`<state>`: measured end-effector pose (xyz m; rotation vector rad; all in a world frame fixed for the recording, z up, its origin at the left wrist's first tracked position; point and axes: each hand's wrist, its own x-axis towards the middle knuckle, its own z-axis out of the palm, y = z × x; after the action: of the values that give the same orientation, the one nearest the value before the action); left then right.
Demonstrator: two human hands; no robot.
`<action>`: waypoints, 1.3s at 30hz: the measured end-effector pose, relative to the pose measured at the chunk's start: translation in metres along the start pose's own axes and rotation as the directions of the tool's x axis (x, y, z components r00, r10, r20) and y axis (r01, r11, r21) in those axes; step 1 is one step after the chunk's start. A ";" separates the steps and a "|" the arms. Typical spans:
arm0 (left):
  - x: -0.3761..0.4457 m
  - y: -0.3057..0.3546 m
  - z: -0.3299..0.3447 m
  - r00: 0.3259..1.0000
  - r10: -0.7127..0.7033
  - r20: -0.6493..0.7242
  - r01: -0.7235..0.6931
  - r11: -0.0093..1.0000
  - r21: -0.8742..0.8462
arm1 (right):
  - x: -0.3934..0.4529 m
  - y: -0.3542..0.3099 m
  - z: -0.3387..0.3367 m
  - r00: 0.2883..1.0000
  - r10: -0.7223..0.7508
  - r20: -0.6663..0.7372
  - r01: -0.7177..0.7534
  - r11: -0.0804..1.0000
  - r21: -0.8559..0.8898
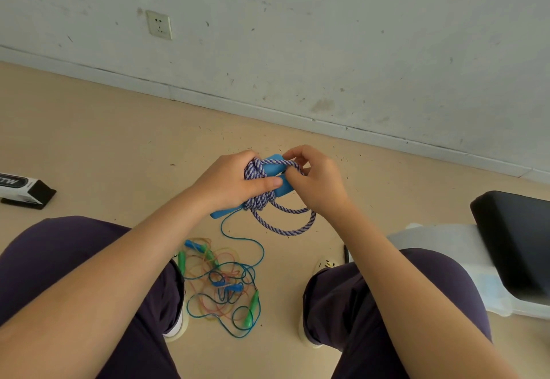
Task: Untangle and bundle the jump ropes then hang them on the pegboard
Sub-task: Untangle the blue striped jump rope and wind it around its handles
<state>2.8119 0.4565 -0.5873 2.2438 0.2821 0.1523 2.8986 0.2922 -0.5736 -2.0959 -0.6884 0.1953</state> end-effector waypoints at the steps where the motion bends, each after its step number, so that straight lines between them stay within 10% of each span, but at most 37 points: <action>1: 0.000 0.000 0.000 1.000 -0.004 0.002 0.004 1.000 0.001 | 0.001 0.000 0.000 1.000 0.019 0.021 -0.019 1.000 -0.017; 15: -0.001 -0.002 -0.009 1.000 -0.021 -0.001 0.021 1.000 -0.009 | 0.000 -0.001 -0.023 0.917 0.190 0.350 -0.370 0.729 0.576; 33: -0.002 -0.002 -0.002 0.999 -0.008 0.038 0.008 1.000 0.010 | 0.001 0.003 -0.025 0.850 0.275 0.449 -0.492 0.720 0.490; 39: -0.001 -0.015 0.000 0.984 -0.125 0.129 0.104 0.982 0.156 | 0.011 0.009 -0.045 0.936 0.316 0.154 -0.310 0.534 0.787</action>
<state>2.8083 0.4654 -0.5987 2.3654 0.3566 -0.0887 2.9287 0.2623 -0.5536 -1.2870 -0.1211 0.5902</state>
